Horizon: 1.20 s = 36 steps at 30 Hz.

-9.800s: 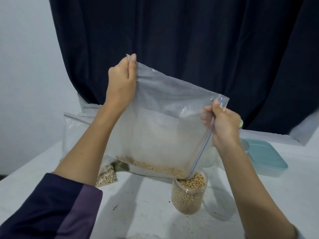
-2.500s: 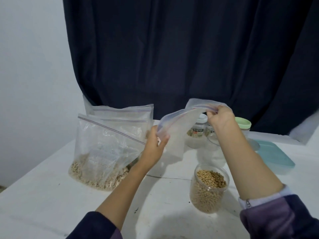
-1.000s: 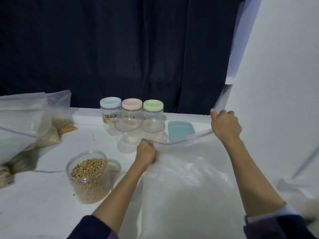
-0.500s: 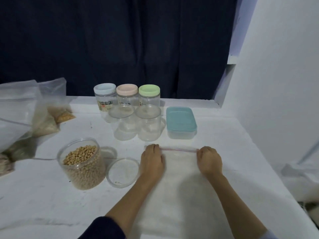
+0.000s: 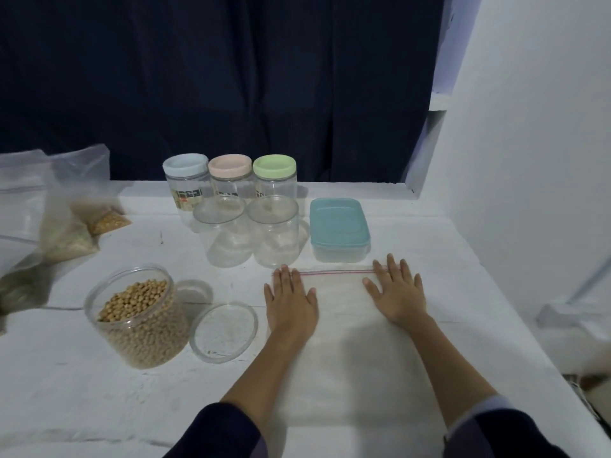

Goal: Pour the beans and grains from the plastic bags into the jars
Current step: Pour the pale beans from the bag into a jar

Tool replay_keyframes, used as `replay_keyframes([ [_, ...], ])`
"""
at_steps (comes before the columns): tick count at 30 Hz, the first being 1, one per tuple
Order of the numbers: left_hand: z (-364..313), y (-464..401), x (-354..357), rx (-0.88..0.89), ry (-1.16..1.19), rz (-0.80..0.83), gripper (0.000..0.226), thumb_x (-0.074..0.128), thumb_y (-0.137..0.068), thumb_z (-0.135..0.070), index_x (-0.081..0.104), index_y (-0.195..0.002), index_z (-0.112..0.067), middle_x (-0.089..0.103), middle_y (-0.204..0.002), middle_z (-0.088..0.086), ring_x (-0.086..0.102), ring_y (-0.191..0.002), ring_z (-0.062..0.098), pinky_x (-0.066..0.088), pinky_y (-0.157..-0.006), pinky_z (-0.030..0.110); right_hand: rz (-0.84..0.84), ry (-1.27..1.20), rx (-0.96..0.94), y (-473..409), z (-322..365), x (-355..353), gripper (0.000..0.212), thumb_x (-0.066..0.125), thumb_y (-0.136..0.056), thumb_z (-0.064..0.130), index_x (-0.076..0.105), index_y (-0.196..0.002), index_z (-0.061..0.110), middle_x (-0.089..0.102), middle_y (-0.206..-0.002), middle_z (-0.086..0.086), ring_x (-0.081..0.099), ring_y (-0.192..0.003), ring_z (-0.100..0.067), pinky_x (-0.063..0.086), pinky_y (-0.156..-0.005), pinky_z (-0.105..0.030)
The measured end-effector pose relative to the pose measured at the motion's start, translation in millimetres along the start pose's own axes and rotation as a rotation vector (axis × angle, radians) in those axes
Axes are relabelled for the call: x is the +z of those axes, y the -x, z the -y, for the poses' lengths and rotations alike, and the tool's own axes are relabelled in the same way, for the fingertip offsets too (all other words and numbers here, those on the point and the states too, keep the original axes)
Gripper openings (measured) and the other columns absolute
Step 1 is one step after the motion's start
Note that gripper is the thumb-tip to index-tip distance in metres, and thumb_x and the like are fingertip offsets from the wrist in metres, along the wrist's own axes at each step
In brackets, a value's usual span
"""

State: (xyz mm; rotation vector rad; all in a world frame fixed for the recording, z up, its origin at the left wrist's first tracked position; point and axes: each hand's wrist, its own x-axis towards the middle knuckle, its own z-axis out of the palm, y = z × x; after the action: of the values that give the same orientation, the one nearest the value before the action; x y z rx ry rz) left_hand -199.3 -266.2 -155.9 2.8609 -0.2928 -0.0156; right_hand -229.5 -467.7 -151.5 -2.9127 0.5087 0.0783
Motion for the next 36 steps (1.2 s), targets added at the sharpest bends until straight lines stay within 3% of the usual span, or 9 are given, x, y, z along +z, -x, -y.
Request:
replay_keyframes([
  [5, -2, -3, 2, -0.01, -0.025, -0.002, 0.06, 0.012, -0.101, -0.039, 0.003, -0.152, -0.008, -0.005, -0.16, 0.009, -0.007, -0.147, 0.024, -0.003, -0.118, 0.044, -0.007, -0.01, 0.086, -8, 6, -7, 0.07, 0.023, -0.099, 0.056, 0.004, -0.154, 0.018, -0.005, -0.162, -0.004, -0.003, -0.149, -0.023, 0.002, -0.116, -0.054],
  [8, -3, -2, 5, -0.019, -0.023, -0.021, 0.067, 0.001, -0.092, -0.041, 0.003, -0.152, -0.011, -0.004, -0.16, 0.008, -0.006, -0.147, 0.024, -0.001, -0.117, 0.046, -0.299, -0.096, 0.046, -14, 21, -17, 0.064, 0.04, -0.099, 0.044, 0.018, -0.152, 0.014, 0.007, -0.162, -0.009, 0.007, -0.148, -0.028, 0.008, -0.115, -0.055],
  [10, -2, -2, 6, 0.001, -0.014, -0.033, 0.058, 0.009, -0.098, -0.039, 0.002, -0.153, -0.021, -0.003, -0.16, 0.009, -0.005, -0.147, 0.025, -0.001, -0.117, 0.047, -0.41, -0.131, -0.087, -21, 34, -26, 0.063, 0.051, -0.097, 0.034, 0.023, -0.152, 0.019, 0.009, -0.161, -0.009, 0.009, -0.147, -0.032, 0.006, -0.116, -0.055],
  [13, -2, -2, 5, 0.027, -0.033, -0.029, 0.052, 0.013, -0.101, -0.038, 0.006, -0.152, -0.03, -0.004, -0.16, 0.011, -0.006, -0.147, 0.027, 0.0, -0.117, 0.048, -0.335, -0.069, -0.232, -40, 48, -32, 0.06, 0.051, -0.098, 0.025, 0.023, -0.151, 0.027, 0.008, -0.162, -0.005, 0.007, -0.148, -0.028, 0.005, -0.117, -0.05],
  [16, -2, 0, 3, 0.028, -0.041, -0.024, 0.068, -0.009, -0.087, -0.045, 0.008, -0.151, -0.032, -0.004, -0.16, 0.011, -0.006, -0.147, 0.028, 0.0, -0.117, 0.048, -0.247, -0.141, -0.24, -51, 45, -34, 0.049, 0.047, -0.1, 0.018, 0.035, -0.148, 0.025, 0.025, -0.158, 0.002, 0.012, -0.148, -0.019, 0.027, -0.113, -0.041],
  [18, 0, -1, 4, 0.028, -0.047, -0.009, 0.057, 0.001, -0.096, -0.043, 0.008, -0.152, -0.031, -0.005, -0.16, 0.012, -0.006, -0.147, 0.028, 0.0, -0.117, 0.048, -0.264, -0.249, -0.231, -49, 37, -34, 0.047, 0.046, -0.101, 0.013, 0.039, -0.146, 0.022, 0.03, -0.156, 0.001, 0.014, -0.148, -0.017, 0.036, -0.107, -0.038],
  [21, 0, 1, 3, 0.032, -0.041, -0.019, 0.051, 0.018, -0.102, -0.036, 0.009, -0.152, -0.03, -0.004, -0.16, 0.012, -0.006, -0.147, 0.028, 0.0, -0.117, 0.048, -0.316, -0.374, -0.213, -41, 22, -42, 0.044, 0.046, -0.1, 0.007, 0.044, -0.143, 0.018, 0.035, -0.153, -0.001, 0.016, -0.147, -0.017, 0.034, -0.106, -0.034],
  [33, 9, 22, 1, 0.036, -0.023, -0.011, 0.052, 0.017, -0.102, -0.037, 0.006, -0.152, -0.028, -0.003, -0.16, 0.01, -0.006, -0.147, 0.027, -0.001, -0.117, 0.045, -0.329, -0.336, -0.162, 7, -10, -37, 0.041, 0.049, -0.099, 0.01, 0.048, -0.14, 0.016, 0.039, -0.151, -0.002, 0.019, -0.147, -0.019, 0.037, -0.103, -0.033],
  [36, 12, 21, -2, 0.038, 0.102, -0.017, 0.055, 0.018, -0.103, -0.039, 0.006, -0.153, -0.02, -0.001, -0.16, 0.008, -0.005, -0.147, 0.023, -0.002, -0.118, 0.042, -0.277, -0.278, -0.127, 12, -8, -40, 0.046, 0.049, -0.098, 0.009, 0.044, -0.143, 0.02, 0.036, -0.153, 0.001, 0.017, -0.147, -0.019, 0.029, -0.11, -0.038],
])
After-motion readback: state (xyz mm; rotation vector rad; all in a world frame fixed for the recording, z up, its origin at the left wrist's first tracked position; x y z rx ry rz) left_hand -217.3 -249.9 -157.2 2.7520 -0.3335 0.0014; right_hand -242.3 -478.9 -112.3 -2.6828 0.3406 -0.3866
